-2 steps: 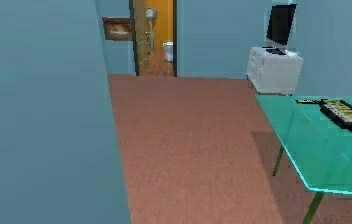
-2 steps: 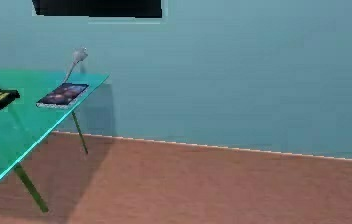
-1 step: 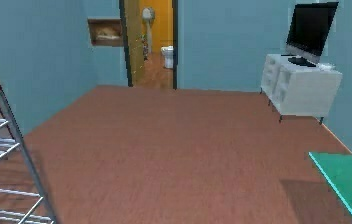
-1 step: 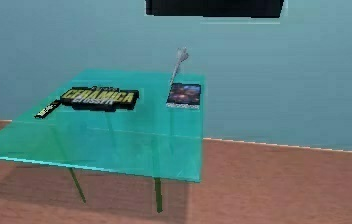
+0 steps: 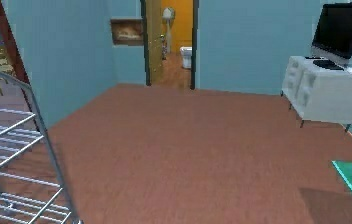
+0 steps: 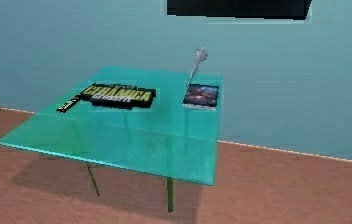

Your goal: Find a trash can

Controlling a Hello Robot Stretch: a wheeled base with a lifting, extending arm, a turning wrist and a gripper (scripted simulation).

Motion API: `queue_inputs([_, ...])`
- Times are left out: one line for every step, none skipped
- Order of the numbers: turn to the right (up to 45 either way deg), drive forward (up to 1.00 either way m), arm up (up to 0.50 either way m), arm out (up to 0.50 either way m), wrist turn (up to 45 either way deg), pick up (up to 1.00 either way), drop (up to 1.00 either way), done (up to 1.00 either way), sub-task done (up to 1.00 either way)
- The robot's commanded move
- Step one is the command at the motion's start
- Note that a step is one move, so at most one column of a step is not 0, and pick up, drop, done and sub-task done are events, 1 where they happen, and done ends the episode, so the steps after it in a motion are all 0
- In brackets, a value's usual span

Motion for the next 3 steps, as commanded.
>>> queue_inputs([0.0,1.00,0.00,0.00,0.0,0.00,0.00,0.00,0.00])
queue_inputs([0.0,1.00,0.00,0.00,0.0,0.00,0.00,0.00,0.00])
queue_inputs([0.0,1.00,0.00,0.00,0.0,0.00,0.00,0.00,0.00])
